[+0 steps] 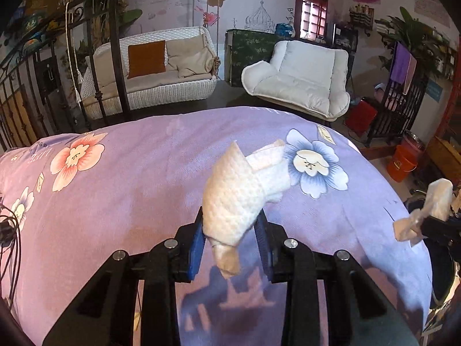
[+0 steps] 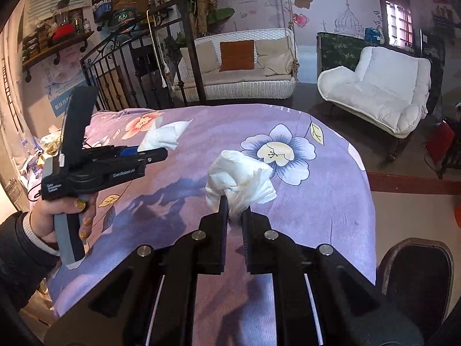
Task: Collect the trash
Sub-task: 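Carry the tissue over the bin and open the right tool while the left tool holds the wipe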
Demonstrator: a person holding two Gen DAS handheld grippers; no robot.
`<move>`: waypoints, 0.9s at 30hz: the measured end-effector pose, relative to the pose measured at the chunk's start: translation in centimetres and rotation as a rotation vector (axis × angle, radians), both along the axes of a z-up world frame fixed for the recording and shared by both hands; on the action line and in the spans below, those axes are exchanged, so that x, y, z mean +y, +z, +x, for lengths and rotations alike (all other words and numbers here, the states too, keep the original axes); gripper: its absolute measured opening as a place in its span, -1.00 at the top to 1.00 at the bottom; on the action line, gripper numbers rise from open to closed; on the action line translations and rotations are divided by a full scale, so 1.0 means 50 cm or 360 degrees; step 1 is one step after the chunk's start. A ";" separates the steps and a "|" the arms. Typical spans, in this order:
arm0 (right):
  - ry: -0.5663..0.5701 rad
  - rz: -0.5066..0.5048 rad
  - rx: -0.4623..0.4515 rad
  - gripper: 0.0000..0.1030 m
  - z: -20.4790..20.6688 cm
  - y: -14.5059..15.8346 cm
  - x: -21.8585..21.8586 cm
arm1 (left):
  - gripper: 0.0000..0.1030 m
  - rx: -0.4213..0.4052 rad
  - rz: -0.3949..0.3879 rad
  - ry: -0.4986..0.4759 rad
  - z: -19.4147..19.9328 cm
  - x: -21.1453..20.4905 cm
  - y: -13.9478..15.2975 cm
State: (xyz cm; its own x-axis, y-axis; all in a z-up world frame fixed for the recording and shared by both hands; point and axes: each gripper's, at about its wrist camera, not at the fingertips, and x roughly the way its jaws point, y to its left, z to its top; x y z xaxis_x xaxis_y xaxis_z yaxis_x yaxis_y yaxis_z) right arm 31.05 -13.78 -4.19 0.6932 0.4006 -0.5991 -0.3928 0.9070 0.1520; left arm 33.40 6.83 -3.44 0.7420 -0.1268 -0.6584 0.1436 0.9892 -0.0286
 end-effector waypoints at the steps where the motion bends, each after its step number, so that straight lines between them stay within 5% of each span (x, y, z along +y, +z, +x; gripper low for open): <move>1: -0.0011 0.0011 -0.0002 0.80 -0.012 0.001 -0.007 | 0.35 -0.0013 -0.0002 -0.0005 -0.022 -0.004 0.005; 15: -0.0179 -0.0025 -0.0100 0.80 -0.180 0.004 -0.085 | 0.35 -0.0134 -0.0114 -0.0096 -0.242 -0.073 0.044; 27: -0.0443 -0.0018 -0.0123 0.80 -0.286 -0.007 -0.205 | 0.35 -0.0146 -0.0232 -0.0244 -0.307 -0.170 0.039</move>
State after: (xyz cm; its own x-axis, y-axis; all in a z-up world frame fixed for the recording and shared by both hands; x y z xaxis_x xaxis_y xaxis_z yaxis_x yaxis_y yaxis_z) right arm 16.76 -24.02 -4.54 0.8194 0.1822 -0.5435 -0.1386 0.9830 0.1206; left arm 18.04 -1.67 -1.51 0.7625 -0.3317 -0.5554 0.3007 0.9419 -0.1497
